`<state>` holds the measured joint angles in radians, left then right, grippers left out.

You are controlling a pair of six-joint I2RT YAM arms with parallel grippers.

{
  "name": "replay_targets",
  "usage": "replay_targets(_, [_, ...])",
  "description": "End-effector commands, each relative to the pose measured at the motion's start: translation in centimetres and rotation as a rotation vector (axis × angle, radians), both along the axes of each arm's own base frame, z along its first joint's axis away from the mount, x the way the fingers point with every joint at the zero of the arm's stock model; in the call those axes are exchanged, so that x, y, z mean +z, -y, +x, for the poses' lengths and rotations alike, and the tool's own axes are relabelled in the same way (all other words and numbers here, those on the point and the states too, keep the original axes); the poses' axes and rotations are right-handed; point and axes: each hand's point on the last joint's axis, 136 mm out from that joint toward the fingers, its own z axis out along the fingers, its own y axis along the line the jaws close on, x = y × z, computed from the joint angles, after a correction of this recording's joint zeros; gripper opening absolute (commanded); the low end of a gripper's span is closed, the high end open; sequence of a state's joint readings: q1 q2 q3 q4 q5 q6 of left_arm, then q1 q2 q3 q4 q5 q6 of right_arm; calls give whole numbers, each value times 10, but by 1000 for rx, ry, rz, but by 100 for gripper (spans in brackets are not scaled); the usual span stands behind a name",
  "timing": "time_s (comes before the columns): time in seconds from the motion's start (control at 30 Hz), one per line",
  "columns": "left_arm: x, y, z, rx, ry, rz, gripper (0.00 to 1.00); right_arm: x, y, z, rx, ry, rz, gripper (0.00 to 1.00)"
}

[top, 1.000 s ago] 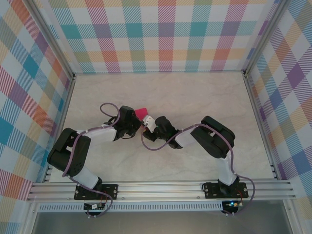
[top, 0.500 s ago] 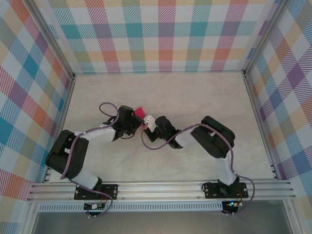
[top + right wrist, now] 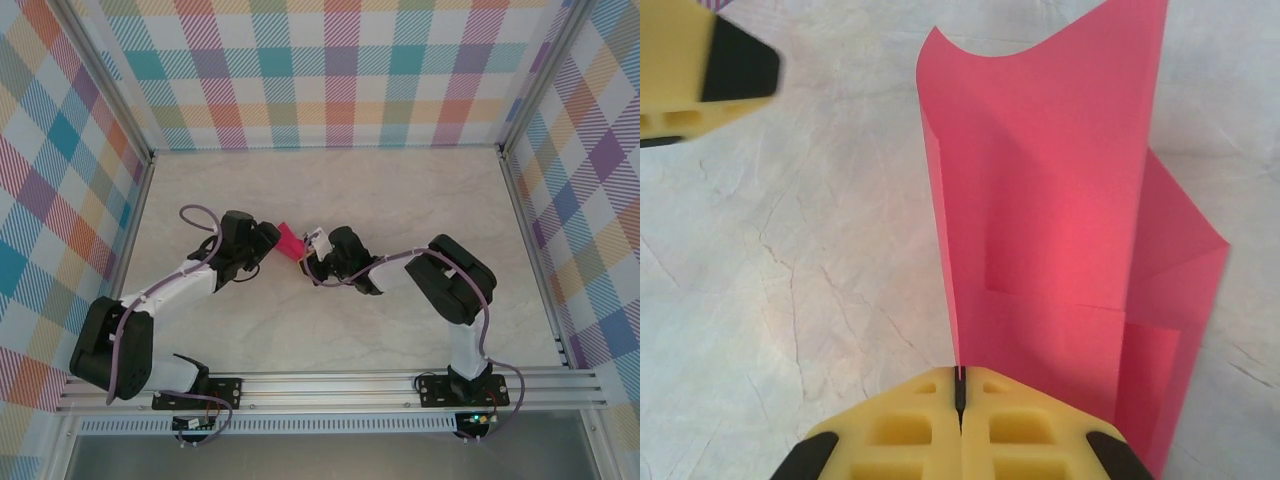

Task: Fold a paper plane with a square sheet of paper (pick it up from the middle)
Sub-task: Fold the wing for the fifth time at the center of the table.

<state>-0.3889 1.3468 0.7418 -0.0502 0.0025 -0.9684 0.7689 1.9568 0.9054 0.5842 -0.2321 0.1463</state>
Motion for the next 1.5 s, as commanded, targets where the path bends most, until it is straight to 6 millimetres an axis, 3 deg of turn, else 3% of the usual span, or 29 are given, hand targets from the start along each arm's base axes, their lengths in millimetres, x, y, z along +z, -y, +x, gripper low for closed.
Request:
replay_targets(0.0, [1, -10, -6, -14, 18, 62, 74, 19, -5, 4, -7, -65, 61, 0])
replay_targets(0.17, [4, -5, -5, -57, 42, 60, 77, 13, 2, 22, -72, -112, 54, 0])
replay_targets(0.47, [-3, 13, 0, -151, 71, 25, 74, -4, 3, 30, -87, -321, 127, 0])
replay_targets(0.73, [-13, 21, 7, -183, 87, 15, 63, -13, 8, 37, -127, -472, 215, 0])
replay_targets(1.17, [-26, 32, 14, -244, 111, 13, 52, -26, 21, 53, -219, -689, 286, 0])
replay_targets(1.47, [-41, 42, 23, -306, 137, 34, 40, -17, 19, 57, -213, -753, 283, 0])
